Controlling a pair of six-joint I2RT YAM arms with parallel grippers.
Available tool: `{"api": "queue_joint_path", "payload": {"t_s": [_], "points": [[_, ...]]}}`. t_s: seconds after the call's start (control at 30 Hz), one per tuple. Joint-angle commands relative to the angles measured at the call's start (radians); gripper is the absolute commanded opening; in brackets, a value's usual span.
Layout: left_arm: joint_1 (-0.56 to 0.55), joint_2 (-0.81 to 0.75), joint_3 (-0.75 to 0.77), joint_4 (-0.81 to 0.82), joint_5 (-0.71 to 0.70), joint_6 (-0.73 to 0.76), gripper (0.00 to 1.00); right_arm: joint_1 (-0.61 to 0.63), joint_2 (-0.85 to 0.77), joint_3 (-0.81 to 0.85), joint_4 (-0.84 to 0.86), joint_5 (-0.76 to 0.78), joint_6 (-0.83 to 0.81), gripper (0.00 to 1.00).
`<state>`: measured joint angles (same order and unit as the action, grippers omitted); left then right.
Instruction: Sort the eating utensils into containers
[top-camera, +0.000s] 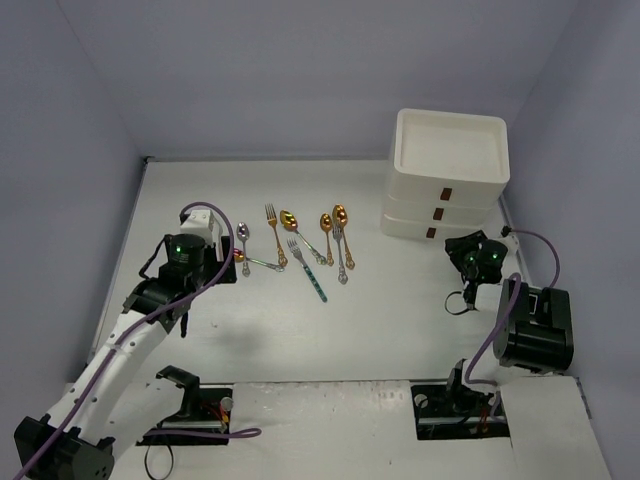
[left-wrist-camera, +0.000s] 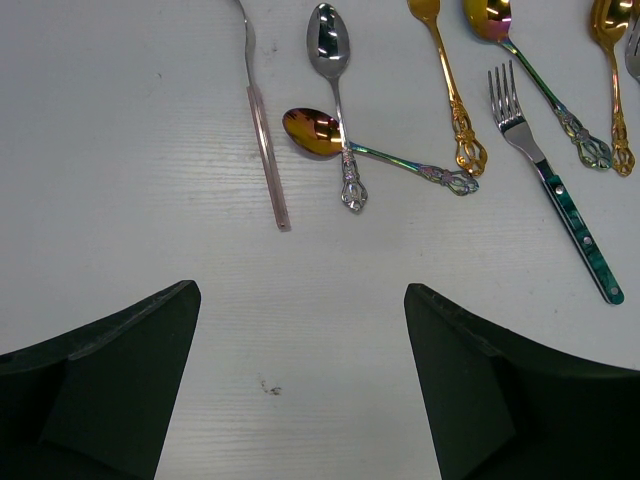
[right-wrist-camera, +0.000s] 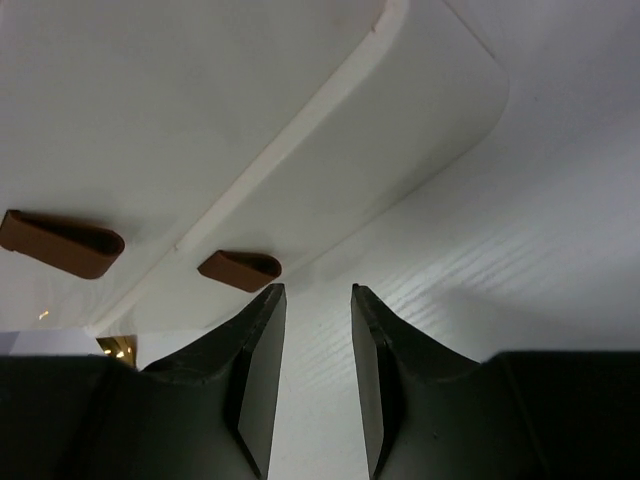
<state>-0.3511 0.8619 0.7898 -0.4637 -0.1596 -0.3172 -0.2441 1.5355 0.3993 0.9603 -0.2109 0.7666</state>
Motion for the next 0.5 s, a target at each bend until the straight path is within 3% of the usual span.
{"api": "queue_joint_path", "payload": {"t_s": [0.0, 0.27, 0.47], "points": [[0.008, 0.005, 0.024, 0.048, -0.011, 0.013, 0.81, -0.011, 0.075, 0.101, 0.172, -0.048, 0.006, 0.30], [0.008, 0.022, 0.026, 0.045, -0.014, 0.014, 0.81, -0.012, 0.232, 0.190, 0.273, -0.106, 0.037, 0.29], [0.008, 0.028, 0.026, 0.045, -0.015, 0.015, 0.81, -0.011, 0.185, 0.204, 0.246, -0.145, -0.009, 0.31]]}}
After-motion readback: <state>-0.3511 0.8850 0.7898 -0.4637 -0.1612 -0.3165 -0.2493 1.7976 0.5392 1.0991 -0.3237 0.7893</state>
